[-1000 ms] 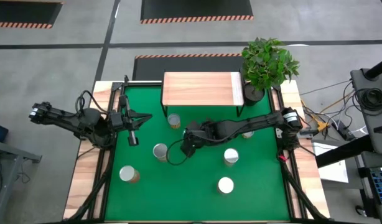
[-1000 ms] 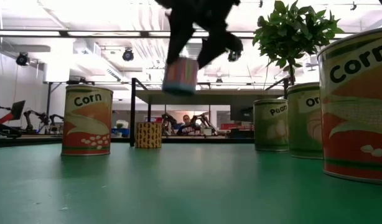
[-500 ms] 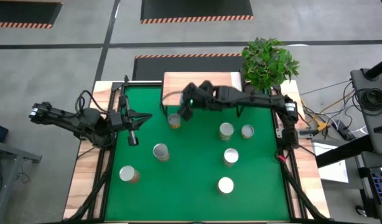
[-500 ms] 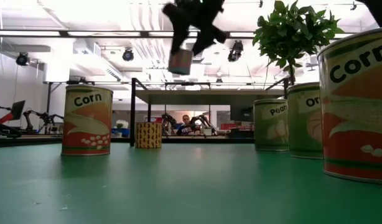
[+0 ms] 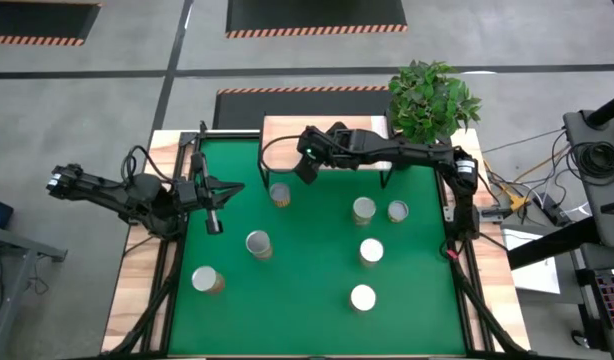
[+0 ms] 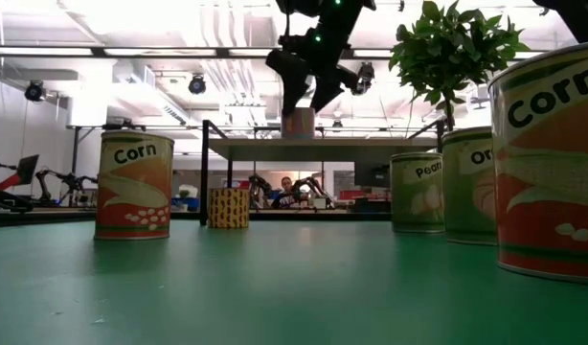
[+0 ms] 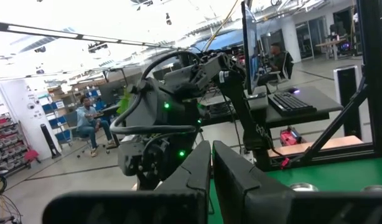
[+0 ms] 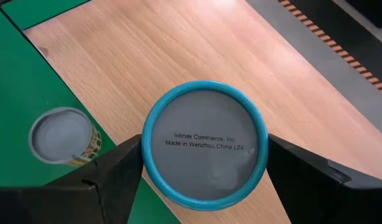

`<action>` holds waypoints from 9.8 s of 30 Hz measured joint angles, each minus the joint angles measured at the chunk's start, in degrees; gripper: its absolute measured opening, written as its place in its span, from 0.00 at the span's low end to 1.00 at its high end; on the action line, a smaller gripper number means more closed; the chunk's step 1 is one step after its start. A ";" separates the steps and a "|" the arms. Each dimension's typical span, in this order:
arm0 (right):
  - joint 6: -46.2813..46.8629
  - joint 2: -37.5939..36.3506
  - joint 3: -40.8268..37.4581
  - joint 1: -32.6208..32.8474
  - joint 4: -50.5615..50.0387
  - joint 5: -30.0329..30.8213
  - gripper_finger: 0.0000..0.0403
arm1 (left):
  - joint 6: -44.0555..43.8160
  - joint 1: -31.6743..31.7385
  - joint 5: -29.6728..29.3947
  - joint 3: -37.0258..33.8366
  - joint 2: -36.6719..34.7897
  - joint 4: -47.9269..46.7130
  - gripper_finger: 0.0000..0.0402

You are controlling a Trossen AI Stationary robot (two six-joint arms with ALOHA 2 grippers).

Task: Pick and place cans onto a shelf
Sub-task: Put the small canned corn on the shelf, then put the left big canned corn on the shelf

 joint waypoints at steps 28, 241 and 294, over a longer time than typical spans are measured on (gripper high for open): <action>-19.03 -0.31 10.24 -1.63 -7.45 -8.13 0.14 | 0.46 0.00 -0.02 0.00 0.00 -0.03 0.00; -17.29 -46.97 -59.14 35.54 30.04 6.91 0.02 | -73.98 -0.34 10.73 56.62 61.44 -89.35 0.83; -6.98 -46.95 -62.25 35.54 28.85 6.91 0.02 | -17.99 43.45 17.46 96.76 81.66 -92.61 0.91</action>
